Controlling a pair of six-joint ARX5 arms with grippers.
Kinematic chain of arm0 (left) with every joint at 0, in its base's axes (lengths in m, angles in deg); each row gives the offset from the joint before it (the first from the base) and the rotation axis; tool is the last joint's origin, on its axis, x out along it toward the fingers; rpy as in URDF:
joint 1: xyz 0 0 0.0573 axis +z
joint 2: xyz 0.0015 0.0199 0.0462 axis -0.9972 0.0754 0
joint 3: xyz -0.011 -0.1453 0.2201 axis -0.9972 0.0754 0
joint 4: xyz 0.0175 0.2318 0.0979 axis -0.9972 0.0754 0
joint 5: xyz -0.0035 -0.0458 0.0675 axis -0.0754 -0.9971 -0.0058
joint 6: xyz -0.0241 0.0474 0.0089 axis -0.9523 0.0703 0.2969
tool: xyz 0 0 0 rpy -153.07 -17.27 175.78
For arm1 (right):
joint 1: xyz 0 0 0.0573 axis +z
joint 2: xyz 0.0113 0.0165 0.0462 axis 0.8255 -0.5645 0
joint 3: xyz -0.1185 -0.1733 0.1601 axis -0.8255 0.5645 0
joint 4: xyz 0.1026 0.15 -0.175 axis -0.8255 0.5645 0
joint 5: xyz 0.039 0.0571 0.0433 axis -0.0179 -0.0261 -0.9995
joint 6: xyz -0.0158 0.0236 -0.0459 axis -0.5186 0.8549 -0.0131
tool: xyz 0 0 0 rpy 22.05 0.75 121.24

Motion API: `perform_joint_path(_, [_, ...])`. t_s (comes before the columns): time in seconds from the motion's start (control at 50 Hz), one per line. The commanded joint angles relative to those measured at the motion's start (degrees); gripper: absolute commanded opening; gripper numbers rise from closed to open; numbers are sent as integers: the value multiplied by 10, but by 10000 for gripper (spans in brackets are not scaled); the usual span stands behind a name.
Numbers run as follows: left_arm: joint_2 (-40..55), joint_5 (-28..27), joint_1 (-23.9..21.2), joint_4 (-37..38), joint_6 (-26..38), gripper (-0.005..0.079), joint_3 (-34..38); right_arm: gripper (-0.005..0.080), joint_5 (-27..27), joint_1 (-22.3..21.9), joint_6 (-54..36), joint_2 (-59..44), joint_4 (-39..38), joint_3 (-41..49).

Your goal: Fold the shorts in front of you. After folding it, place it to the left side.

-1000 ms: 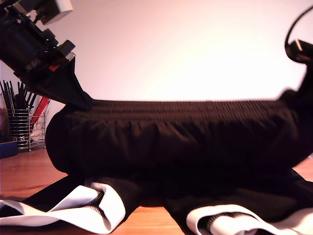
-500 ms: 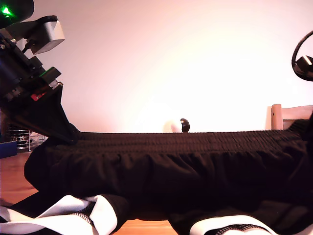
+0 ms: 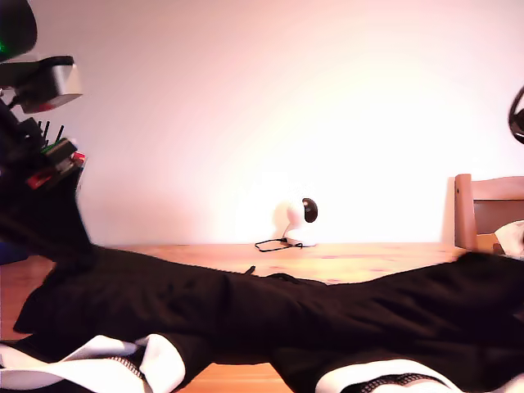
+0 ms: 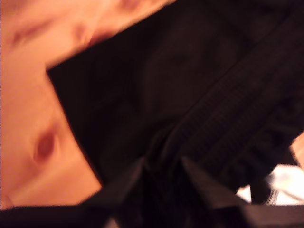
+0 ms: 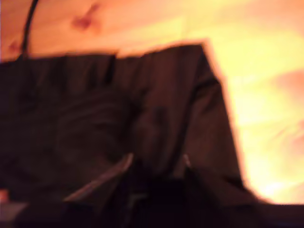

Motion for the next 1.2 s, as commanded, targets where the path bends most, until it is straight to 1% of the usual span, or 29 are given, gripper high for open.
perform_joint_path(0.0, [8, -14, -3, -4, -6, 312, 10, 325, -8, 3, 4, 2, -5, 0])
perform_joint_path(0.06, [7, -28, -3, -7, -5, 313, 10, 325, -21, 3, 3, 2, -12, -7])
perform_joint_path(0.1, [7, -35, -3, -9, -6, 331, 10, 325, -34, 3, 3, 2, -19, -14])
perform_joint_path(0.22, [7, -61, -3, -11, -10, 454, 3, 325, -83, 3, 2, 2, -26, -43])
perform_joint_path(0.28, [7, -71, -3, -11, -16, 499, -8, 325, -98, 3, 2, 1, -27, -56])
perform_joint_path(0.42, [7, -78, -3, -10, -18, 503, -38, 324, -107, 3, -4, 1, -29, -76])
perform_joint_path(0.52, [7, -81, -2, -12, -18, 498, -58, 311, -126, 3, -22, 0, -37, -81])
perform_joint_path(0.62, [7, -81, -2, -23, -18, 495, -68, 255, -146, 3, -38, -4, -46, -82])
perform_joint_path(0.68, [7, -80, -2, -29, -18, 494, -69, 241, -158, 3, -45, -10, -52, -82])
perform_joint_path(0.72, [7, -80, -2, -32, -18, 468, -69, 240, -166, 3, -52, -18, -59, -82])
perform_joint_path(0.76, [8, -80, -1, -35, -18, 415, -69, 220, -173, 3, -58, -26, -66, -83])
perform_joint_path(0.82, [9, -80, 2, -42, -18, 268, -69, 140, -179, 2, -63, -42, -70, -91])
perform_joint_path(0.88, [9, -81, 7, -48, -17, 69, -69, 28, -179, 1, -73, -63, -75, -105])
perform_joint_path(0.9, [9, -81, 10, -50, -13, 16, -69, -9, -179, 0, -80, -71, -76, -110])
perform_joint_path(0.92, [9, -81, 12, -52, -12, -38, -69, -15, -179, 0, -85, -78, -77, -116])
perform_joint_path(0.94, [9, -83, 16, -54, -12, -15, -69, -7, -179, 0, -97, -87, -78, -122])
perform_joint_path(1.06, [20, -122, 43, -54, 16, -24, -70, -10, -183, 0, -160, -150, -77, -164])
perform_joint_path(1.16, [47, -160, 78, -55, 19, -24, -73, -10, -219, -3, -228, -215, -61, -210])
perform_joint_path(1.18, [54, -168, 85, -54, 28, -24, -75, -10, -229, -5, -239, -226, -56, -218])
